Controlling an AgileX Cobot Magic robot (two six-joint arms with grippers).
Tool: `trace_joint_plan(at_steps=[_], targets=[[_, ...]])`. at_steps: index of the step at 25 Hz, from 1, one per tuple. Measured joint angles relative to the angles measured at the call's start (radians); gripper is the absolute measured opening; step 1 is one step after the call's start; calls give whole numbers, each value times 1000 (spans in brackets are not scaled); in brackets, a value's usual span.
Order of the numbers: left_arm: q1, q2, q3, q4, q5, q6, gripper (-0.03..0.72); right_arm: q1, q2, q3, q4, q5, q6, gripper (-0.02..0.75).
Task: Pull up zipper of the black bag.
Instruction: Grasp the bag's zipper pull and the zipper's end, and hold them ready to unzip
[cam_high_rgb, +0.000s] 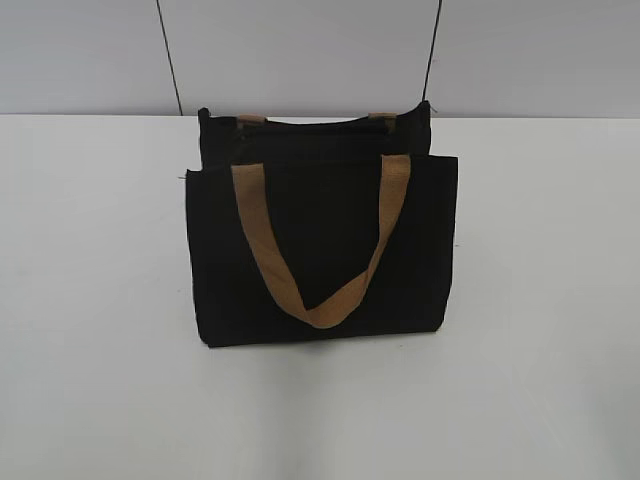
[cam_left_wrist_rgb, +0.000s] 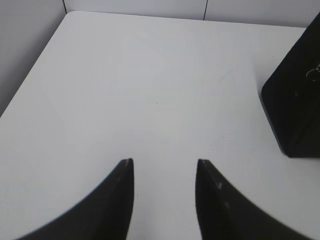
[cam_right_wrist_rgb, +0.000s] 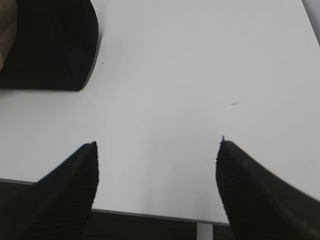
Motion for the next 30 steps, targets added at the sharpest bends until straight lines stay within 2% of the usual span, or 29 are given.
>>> trace_joint_plan(at_steps=[25,27,30], targets=[[0,0,-1,0,-1,0,311,0,0,0,0,0,0,556],[0,0,-13,0,-36,0,330,0,0,0,0,0,0,556],[0,0,-23,-3,-223,0,375,0,0,0,0,0,0,556]])
